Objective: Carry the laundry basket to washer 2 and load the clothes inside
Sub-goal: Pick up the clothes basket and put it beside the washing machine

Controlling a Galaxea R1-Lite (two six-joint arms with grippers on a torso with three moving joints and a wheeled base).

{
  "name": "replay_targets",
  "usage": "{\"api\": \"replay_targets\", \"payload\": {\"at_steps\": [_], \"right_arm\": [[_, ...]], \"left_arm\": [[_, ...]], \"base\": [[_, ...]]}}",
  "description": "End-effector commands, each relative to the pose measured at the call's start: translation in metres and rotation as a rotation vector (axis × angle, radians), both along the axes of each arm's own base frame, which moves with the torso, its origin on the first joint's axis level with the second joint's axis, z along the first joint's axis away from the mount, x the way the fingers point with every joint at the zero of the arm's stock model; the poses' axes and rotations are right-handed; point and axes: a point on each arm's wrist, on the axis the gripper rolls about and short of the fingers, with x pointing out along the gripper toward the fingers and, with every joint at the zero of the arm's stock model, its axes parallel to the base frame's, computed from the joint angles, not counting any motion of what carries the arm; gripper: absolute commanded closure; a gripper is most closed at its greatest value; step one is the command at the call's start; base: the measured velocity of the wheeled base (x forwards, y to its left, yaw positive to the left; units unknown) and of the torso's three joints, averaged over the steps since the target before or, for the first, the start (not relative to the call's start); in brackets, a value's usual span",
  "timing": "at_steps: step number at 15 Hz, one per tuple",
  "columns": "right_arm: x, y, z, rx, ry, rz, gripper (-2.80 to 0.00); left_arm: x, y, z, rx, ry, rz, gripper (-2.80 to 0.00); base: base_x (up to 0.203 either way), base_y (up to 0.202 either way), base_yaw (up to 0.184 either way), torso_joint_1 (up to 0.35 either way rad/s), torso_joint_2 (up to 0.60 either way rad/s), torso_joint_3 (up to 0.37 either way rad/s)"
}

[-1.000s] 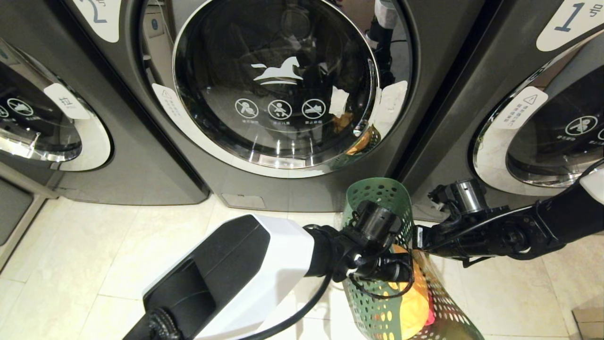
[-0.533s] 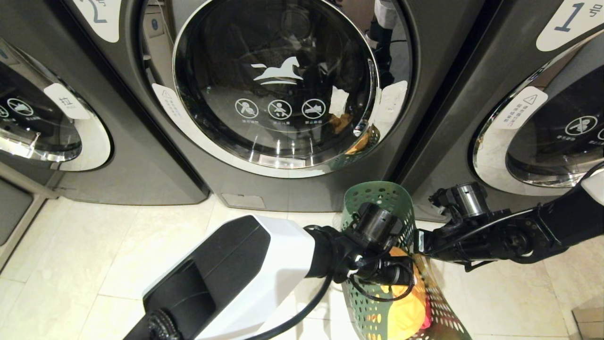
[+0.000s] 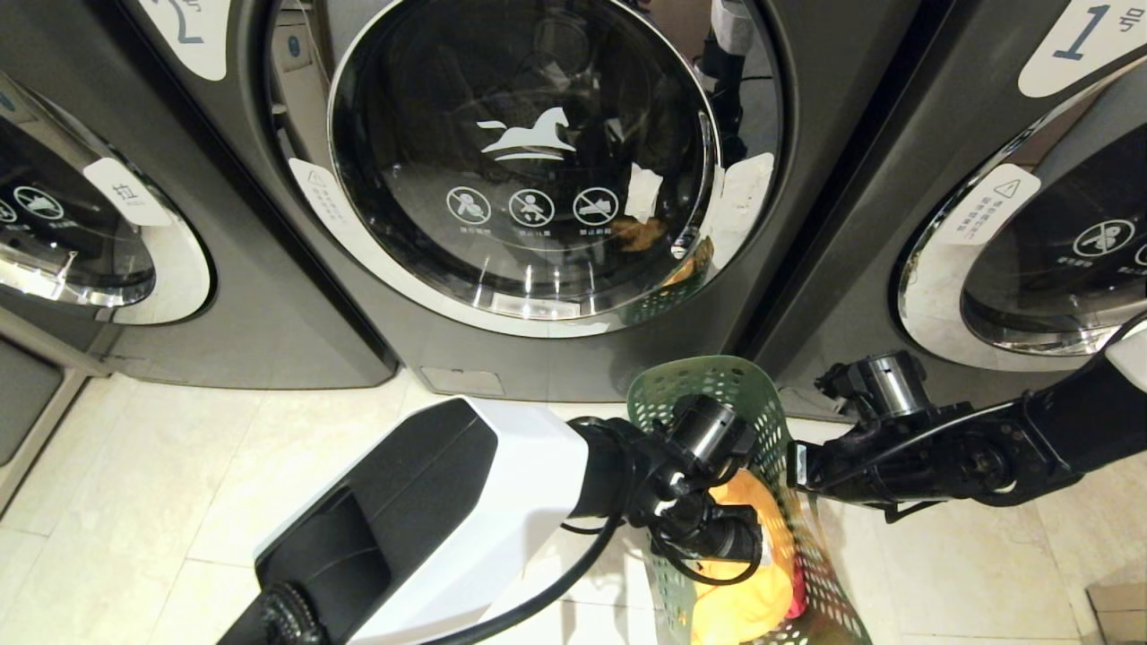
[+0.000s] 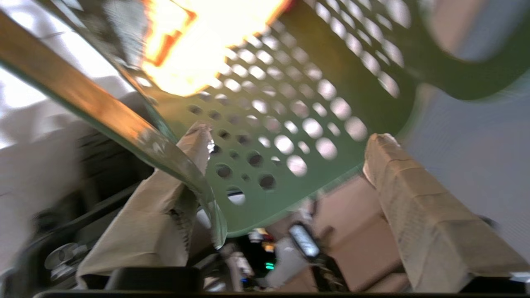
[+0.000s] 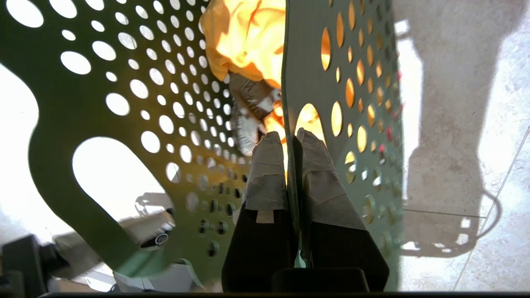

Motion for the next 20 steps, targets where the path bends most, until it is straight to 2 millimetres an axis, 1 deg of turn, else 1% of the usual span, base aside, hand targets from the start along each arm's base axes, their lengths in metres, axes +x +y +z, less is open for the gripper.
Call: {"api": "replay_targets", "payload": {"at_steps": [1,3,7,9,12,15,18,20], "right_arm": [[0.0,0.0,0.0,0.001,-0.001,-0.002,0.0],[-0.001,0.0,0.0,0.001,-0.001,-0.001,0.0],[-0.003,0.0,-0.001,0.0,0.006,-0.001,0.0],[-0.003,0.0,-0.001,0.0,0.006,0.0,0.0],[-0.003,-0.001,-0.002,-0.003,0.008,-0.002,0.0],[-0.004,-0.001,-0.003,-0.005,0.013,-0.003,0.0],[-0.005,-0.002,-0.004,-0.01,0.018,-0.006,0.0],[-0.006,-0.004,-0.005,-0.012,0.022,-0.011,0.0]], "left_arm": [[0.0,0.002,-0.003,0.065,-0.044,0.035,-2.8],[0.0,0.005,-0.016,0.17,-0.104,0.07,-2.8],[-0.001,0.01,-0.021,0.304,-0.177,0.086,-2.8],[0.0,0.012,-0.028,0.381,-0.234,0.113,-2.8],[0.003,0.016,-0.031,0.481,-0.325,0.149,-2.8],[0.006,0.02,-0.037,0.589,-0.412,0.202,-2.8],[0.012,0.023,-0.032,0.6,-0.447,0.245,-2.8],[0.013,0.025,-0.018,0.577,-0.46,0.261,-2.8]], "base": [[0.0,0.0,0.0,0.0,0.0,0.0],[0.0,0.0,0.0,0.0,0.0,0.0],[0.0,0.0,0.0,0.0,0.0,0.0],[0.0,0.0,0.0,0.0,0.0,0.0],[0.0,0.0,0.0,0.0,0.0,0.0],[0.0,0.0,0.0,0.0,0.0,0.0],[0.0,0.0,0.0,0.0,0.0,0.0],[0.0,0.0,0.0,0.0,0.0,0.0]]}}
